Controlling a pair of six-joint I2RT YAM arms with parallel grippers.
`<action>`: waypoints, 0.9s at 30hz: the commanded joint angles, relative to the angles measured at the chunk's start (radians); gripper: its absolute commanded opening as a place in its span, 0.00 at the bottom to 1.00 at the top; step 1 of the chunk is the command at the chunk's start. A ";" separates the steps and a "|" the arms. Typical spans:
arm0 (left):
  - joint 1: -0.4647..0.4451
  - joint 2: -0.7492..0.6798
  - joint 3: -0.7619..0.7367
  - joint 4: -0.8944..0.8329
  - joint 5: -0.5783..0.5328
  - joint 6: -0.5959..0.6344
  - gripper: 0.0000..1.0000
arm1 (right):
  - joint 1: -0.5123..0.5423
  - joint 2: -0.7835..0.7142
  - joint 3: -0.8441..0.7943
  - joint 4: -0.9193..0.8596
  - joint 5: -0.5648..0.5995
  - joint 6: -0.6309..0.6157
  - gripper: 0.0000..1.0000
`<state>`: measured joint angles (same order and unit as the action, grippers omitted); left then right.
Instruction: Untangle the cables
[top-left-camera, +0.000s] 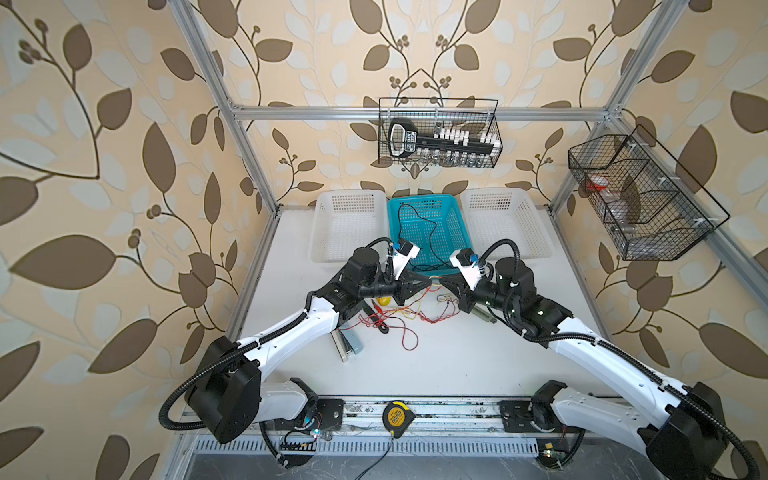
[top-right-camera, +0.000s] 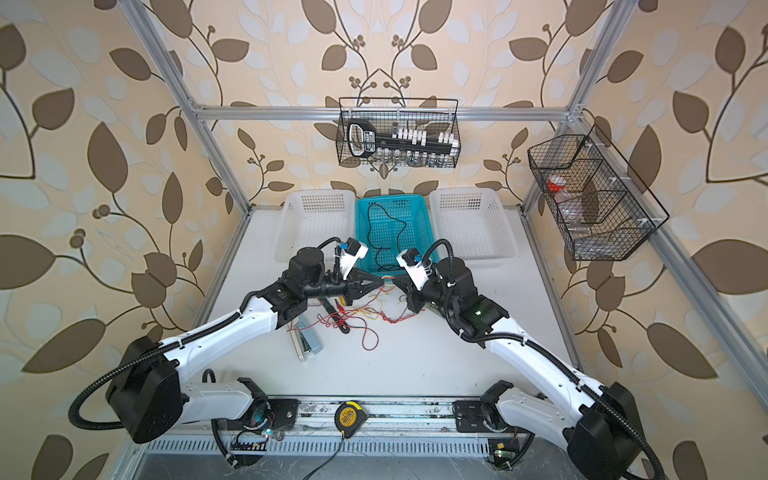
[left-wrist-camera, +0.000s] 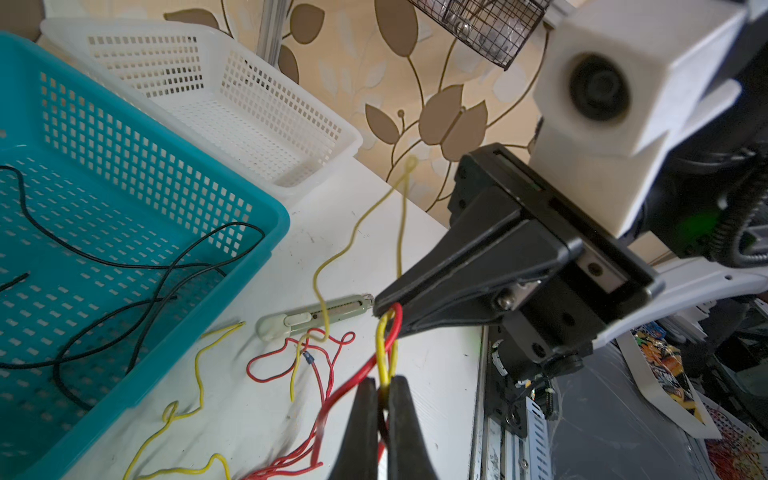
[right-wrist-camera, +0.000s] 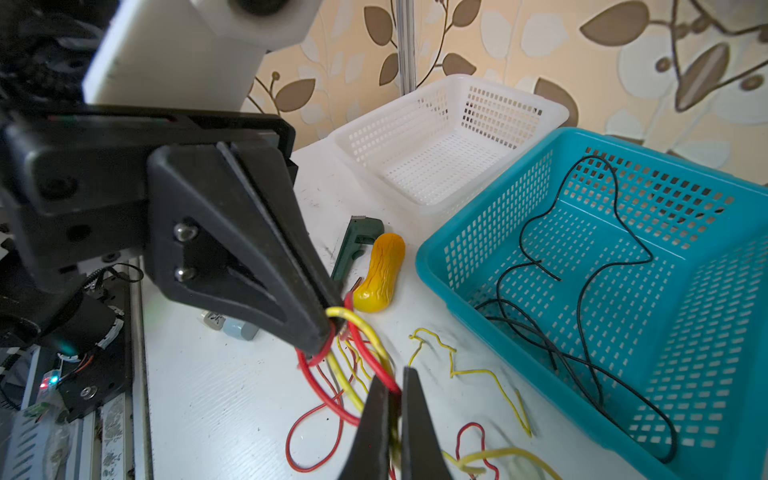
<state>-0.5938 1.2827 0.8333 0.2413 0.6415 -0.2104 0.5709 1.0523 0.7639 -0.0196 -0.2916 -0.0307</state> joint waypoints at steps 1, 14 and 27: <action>0.012 -0.031 -0.028 0.056 -0.139 -0.049 0.00 | 0.008 -0.040 -0.012 0.036 0.035 0.001 0.00; 0.013 -0.077 0.007 -0.040 -0.150 0.026 0.45 | 0.025 -0.035 -0.026 0.007 0.142 -0.048 0.00; 0.013 -0.064 0.083 -0.035 -0.066 -0.038 0.24 | 0.050 -0.013 -0.012 -0.009 0.163 -0.058 0.00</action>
<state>-0.5877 1.2362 0.8783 0.1772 0.5251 -0.2222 0.6117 1.0355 0.7563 -0.0193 -0.1478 -0.0586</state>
